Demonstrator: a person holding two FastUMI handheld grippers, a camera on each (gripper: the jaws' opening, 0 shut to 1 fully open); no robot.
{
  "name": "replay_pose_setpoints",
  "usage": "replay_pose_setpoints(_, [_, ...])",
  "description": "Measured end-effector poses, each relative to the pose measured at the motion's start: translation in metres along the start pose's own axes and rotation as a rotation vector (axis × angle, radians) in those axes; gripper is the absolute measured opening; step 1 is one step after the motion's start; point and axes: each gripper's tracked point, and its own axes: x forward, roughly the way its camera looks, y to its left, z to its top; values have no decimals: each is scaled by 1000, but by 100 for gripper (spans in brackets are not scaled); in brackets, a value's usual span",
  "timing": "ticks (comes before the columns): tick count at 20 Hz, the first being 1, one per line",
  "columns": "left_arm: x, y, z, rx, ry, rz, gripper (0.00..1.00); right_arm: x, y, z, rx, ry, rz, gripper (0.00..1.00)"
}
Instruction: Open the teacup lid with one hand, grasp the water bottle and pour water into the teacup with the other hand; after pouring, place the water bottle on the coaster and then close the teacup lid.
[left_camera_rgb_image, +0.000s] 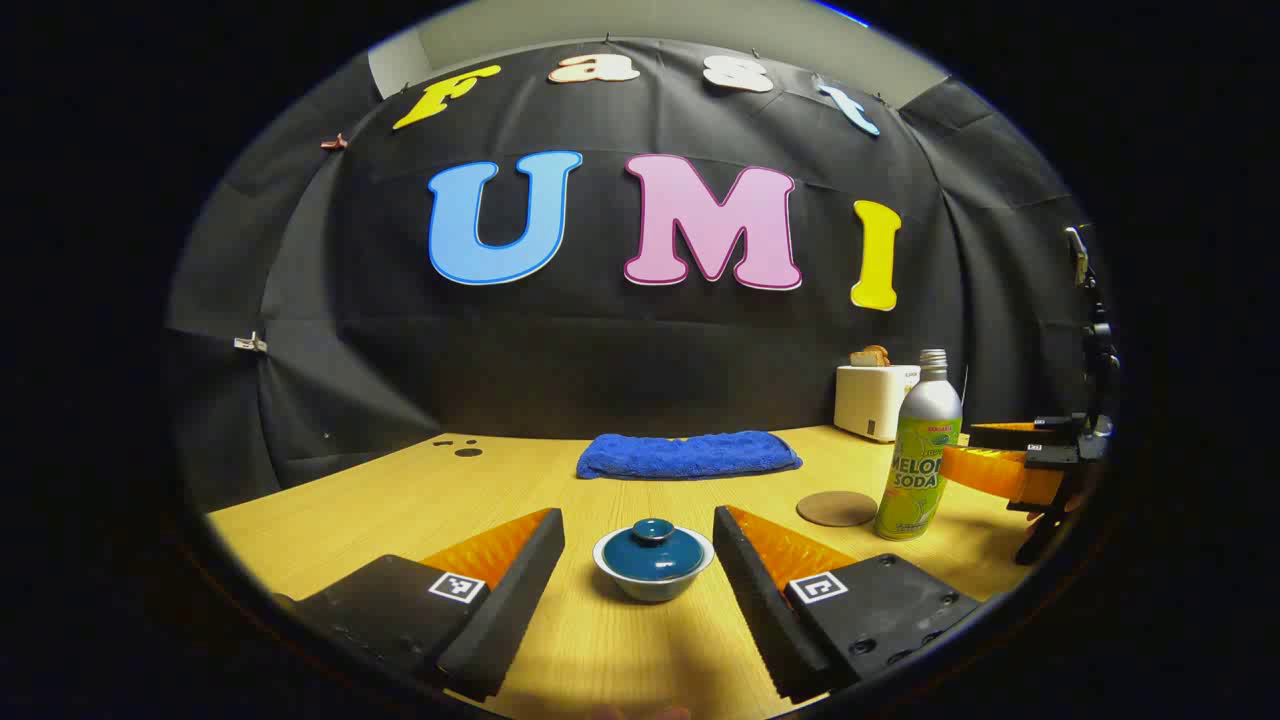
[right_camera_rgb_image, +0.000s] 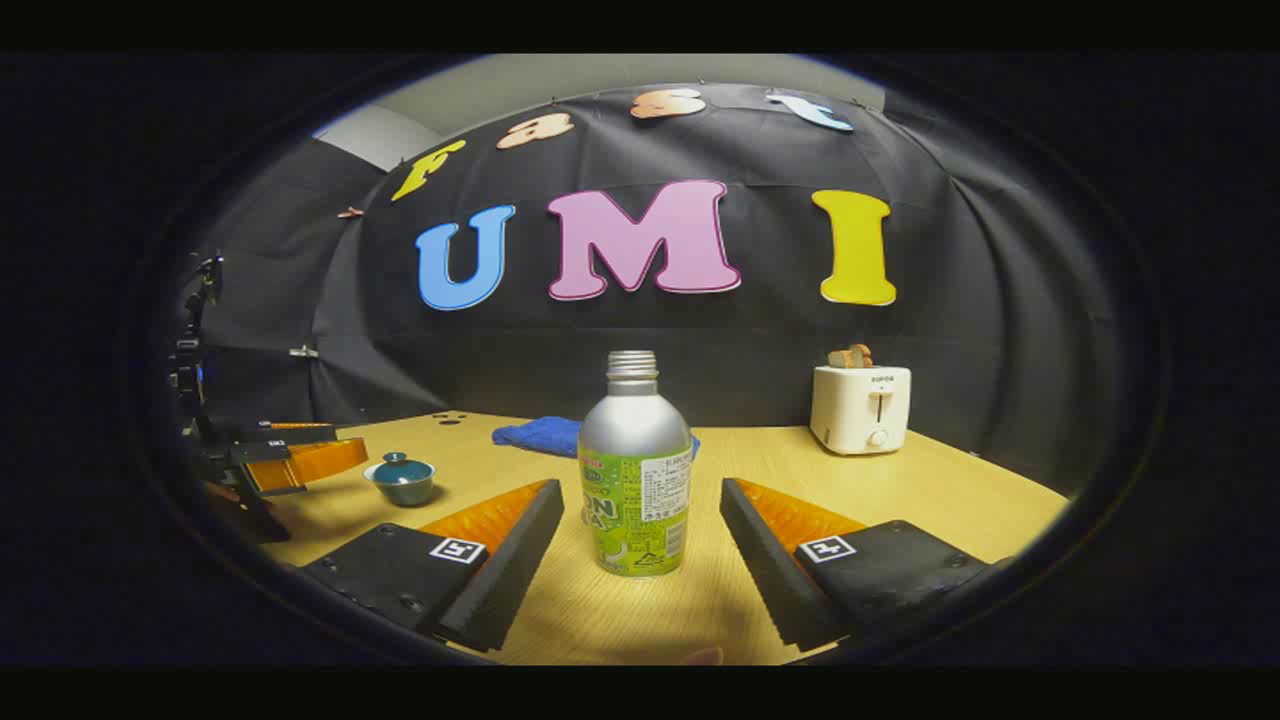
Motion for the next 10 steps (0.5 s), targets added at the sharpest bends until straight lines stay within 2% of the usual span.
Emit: replay_pose_setpoints(10, [18, -8, -1, 11, 17, -39, 95, 1, 0, 0, -1, 0, 0, 98])
